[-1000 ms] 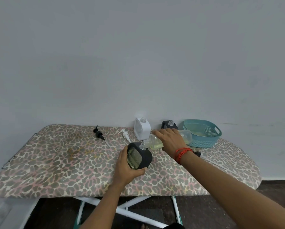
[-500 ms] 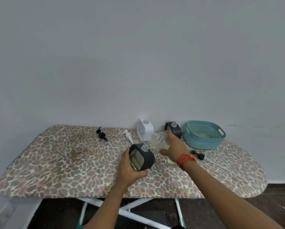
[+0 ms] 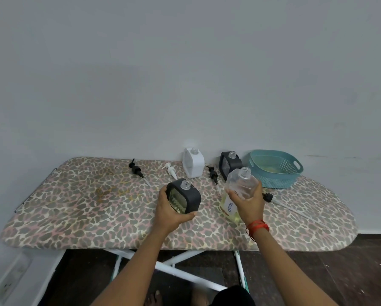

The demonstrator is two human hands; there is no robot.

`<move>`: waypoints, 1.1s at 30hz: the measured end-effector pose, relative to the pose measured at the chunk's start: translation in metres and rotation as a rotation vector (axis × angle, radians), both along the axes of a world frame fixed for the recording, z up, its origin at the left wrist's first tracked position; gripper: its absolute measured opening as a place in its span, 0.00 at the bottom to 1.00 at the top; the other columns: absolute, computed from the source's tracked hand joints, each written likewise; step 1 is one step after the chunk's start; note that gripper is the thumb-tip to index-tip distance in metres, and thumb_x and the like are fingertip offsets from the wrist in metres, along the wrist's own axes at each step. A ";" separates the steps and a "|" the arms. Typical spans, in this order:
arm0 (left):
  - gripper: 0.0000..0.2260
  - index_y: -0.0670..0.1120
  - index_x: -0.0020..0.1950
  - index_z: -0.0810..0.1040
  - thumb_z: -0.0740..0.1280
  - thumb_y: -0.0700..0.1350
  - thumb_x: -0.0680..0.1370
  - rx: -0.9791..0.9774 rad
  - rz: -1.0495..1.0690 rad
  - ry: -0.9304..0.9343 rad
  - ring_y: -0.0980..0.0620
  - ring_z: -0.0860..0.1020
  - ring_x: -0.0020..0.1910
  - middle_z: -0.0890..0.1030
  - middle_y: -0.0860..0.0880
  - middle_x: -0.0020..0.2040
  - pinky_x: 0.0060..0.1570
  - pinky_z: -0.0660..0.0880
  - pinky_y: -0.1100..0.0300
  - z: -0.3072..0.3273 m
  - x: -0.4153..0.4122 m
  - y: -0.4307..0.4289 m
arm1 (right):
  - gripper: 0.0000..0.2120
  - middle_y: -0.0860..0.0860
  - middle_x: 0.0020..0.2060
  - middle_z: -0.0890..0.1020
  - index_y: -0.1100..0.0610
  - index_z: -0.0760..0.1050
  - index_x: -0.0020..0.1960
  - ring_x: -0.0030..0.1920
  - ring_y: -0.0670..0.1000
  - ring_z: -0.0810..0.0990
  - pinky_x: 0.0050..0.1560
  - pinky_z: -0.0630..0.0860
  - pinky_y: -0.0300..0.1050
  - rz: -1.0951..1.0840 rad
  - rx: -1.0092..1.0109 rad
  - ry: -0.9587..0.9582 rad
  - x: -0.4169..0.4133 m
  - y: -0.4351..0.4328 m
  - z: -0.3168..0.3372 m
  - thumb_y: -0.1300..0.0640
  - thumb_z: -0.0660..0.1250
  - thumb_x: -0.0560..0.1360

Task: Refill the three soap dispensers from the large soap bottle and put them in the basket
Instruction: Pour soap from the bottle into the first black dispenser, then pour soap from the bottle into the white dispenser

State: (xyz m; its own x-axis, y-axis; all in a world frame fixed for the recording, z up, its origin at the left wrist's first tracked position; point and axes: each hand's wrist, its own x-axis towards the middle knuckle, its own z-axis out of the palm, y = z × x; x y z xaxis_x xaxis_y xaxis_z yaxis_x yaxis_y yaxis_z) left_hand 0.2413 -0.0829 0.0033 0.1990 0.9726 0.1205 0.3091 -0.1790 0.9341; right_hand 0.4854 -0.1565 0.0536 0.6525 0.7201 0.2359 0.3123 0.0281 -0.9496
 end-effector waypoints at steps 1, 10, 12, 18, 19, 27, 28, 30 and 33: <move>0.53 0.53 0.73 0.61 0.85 0.58 0.54 -0.029 -0.022 0.002 0.51 0.74 0.66 0.73 0.52 0.67 0.65 0.76 0.50 0.002 -0.002 0.003 | 0.34 0.42 0.57 0.79 0.45 0.68 0.64 0.56 0.46 0.80 0.57 0.80 0.50 -0.002 -0.003 -0.012 -0.001 0.000 -0.001 0.52 0.82 0.65; 0.55 0.54 0.81 0.57 0.84 0.36 0.63 -0.285 -0.239 -0.046 0.51 0.74 0.68 0.74 0.56 0.66 0.65 0.74 0.55 0.026 -0.042 0.007 | 0.33 0.49 0.55 0.79 0.49 0.68 0.64 0.54 0.52 0.80 0.54 0.79 0.51 -0.026 -0.017 -0.048 -0.003 -0.001 0.001 0.53 0.81 0.65; 0.52 0.51 0.82 0.58 0.83 0.34 0.64 -0.288 -0.154 -0.117 0.49 0.74 0.70 0.76 0.55 0.66 0.68 0.74 0.51 0.016 -0.039 -0.005 | 0.33 0.49 0.55 0.79 0.51 0.68 0.65 0.54 0.52 0.79 0.53 0.79 0.50 -0.022 -0.016 -0.037 -0.004 -0.001 0.001 0.53 0.81 0.65; 0.39 0.49 0.78 0.66 0.81 0.46 0.71 -0.034 0.303 -0.113 0.55 0.76 0.61 0.75 0.56 0.63 0.62 0.74 0.55 0.009 0.020 -0.067 | 0.33 0.49 0.55 0.79 0.52 0.68 0.65 0.52 0.51 0.78 0.53 0.77 0.47 -0.008 -0.008 -0.029 -0.006 -0.005 0.004 0.53 0.81 0.66; 0.37 0.48 0.77 0.68 0.80 0.48 0.71 0.006 0.378 -0.071 0.55 0.76 0.59 0.75 0.55 0.62 0.61 0.74 0.54 0.011 0.030 -0.072 | 0.33 0.49 0.55 0.79 0.52 0.68 0.65 0.53 0.51 0.79 0.53 0.77 0.48 -0.008 -0.012 -0.028 -0.006 -0.006 0.003 0.53 0.81 0.66; 0.20 0.41 0.63 0.79 0.77 0.40 0.72 0.028 0.517 -0.050 0.45 0.81 0.50 0.82 0.44 0.52 0.47 0.74 0.57 0.031 0.039 -0.060 | 0.35 0.50 0.57 0.80 0.49 0.67 0.67 0.55 0.53 0.80 0.56 0.79 0.55 0.008 0.000 -0.009 -0.006 -0.010 -0.001 0.53 0.81 0.66; 0.20 0.41 0.62 0.79 0.77 0.39 0.72 0.043 0.509 -0.064 0.46 0.80 0.50 0.82 0.44 0.52 0.47 0.73 0.58 0.034 0.034 -0.053 | 0.35 0.49 0.57 0.79 0.48 0.67 0.67 0.56 0.52 0.79 0.57 0.79 0.55 0.011 0.013 0.002 -0.006 -0.010 -0.002 0.54 0.81 0.66; 0.19 0.40 0.61 0.79 0.77 0.38 0.72 0.051 0.505 -0.064 0.46 0.80 0.50 0.82 0.43 0.53 0.47 0.74 0.57 0.040 0.023 -0.030 | 0.35 0.47 0.57 0.79 0.47 0.67 0.68 0.56 0.51 0.79 0.58 0.79 0.55 0.020 0.029 0.020 -0.006 -0.009 -0.003 0.55 0.80 0.66; 0.20 0.40 0.63 0.76 0.76 0.38 0.73 0.045 0.502 -0.039 0.42 0.81 0.55 0.82 0.41 0.56 0.51 0.79 0.50 0.052 0.009 0.014 | 0.35 0.43 0.56 0.77 0.44 0.67 0.67 0.56 0.50 0.79 0.58 0.79 0.57 0.036 0.043 0.046 -0.003 -0.007 -0.005 0.55 0.81 0.66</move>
State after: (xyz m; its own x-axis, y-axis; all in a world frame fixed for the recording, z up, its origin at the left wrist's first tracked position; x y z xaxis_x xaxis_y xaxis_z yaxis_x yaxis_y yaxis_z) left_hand 0.2503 -0.0684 0.0550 -0.2972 0.9408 0.1628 0.3327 -0.0577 0.9413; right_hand 0.4820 -0.1633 0.0481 0.6373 0.7330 0.2379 0.2669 0.0798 -0.9604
